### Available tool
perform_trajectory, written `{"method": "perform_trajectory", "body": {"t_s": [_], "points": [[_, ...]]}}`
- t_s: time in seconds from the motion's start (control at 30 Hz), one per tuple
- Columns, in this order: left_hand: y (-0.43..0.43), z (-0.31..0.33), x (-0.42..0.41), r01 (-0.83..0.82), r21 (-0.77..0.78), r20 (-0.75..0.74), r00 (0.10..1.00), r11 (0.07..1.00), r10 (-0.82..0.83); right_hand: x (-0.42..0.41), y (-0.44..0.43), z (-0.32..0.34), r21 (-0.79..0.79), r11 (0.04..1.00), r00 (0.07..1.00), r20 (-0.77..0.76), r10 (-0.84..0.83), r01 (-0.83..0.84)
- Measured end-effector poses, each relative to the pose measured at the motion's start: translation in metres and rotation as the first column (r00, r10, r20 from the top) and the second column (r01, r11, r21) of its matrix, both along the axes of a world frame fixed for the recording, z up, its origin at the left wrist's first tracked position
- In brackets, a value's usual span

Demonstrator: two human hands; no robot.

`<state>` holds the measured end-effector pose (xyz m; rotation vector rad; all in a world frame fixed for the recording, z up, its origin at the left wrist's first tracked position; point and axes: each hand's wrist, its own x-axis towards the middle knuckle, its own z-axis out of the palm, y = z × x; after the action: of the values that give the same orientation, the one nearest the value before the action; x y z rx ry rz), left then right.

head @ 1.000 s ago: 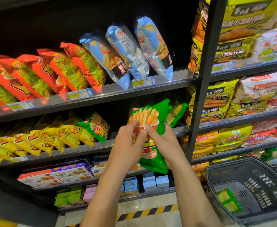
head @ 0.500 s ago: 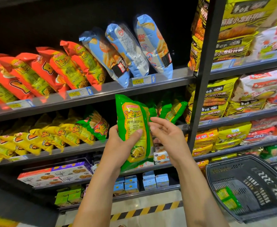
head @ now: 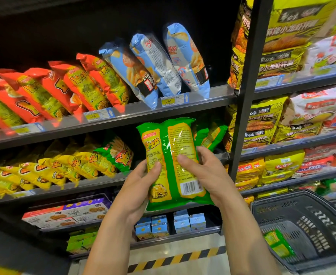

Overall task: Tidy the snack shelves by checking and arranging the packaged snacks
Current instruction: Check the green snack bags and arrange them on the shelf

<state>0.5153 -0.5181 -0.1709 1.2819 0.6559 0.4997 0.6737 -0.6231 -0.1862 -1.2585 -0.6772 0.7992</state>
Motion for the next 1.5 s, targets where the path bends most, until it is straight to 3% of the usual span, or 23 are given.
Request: {"method": "perform_trajectory", "body": {"t_s": [0.13, 0.3, 0.53, 0.8, 1.27, 1.5], "points": [[0.003, -0.007, -0.002, 0.010, 0.021, 0.032, 0.999, 1.000, -0.011, -0.011, 0.004, 0.008, -0.024, 0.994, 0.985, 0.138, -0.100, 0.104], [0.006, -0.008, -0.006, 0.006, 0.051, 0.067, 0.998, 0.999, -0.009, -0.015, 0.005, 0.013, -0.062, 0.992, 0.970, 0.225, -0.092, 0.108], [0.014, -0.008, -0.010, -0.054, 0.176, 0.069, 0.997, 0.983, 0.042, 0.001, -0.005, 0.008, -0.034, 0.999, 0.969, 0.244, 0.030, -0.022], [0.013, -0.012, -0.009, -0.015, 0.251, 0.090, 0.996, 0.968, -0.008, 0.018, -0.014, -0.002, -0.031, 0.995, 0.965, 0.241, 0.100, -0.095], [0.009, -0.001, -0.005, -0.017, 0.032, -0.059, 0.998, 0.999, 0.019, 0.008, 0.002, -0.004, -0.099, 0.994, 0.998, 0.043, 0.039, -0.035], [0.013, -0.002, -0.011, -0.044, -0.017, -0.052, 0.998, 0.999, 0.043, 0.004, 0.010, -0.009, -0.103, 0.992, 0.997, -0.019, 0.073, -0.074]]}}
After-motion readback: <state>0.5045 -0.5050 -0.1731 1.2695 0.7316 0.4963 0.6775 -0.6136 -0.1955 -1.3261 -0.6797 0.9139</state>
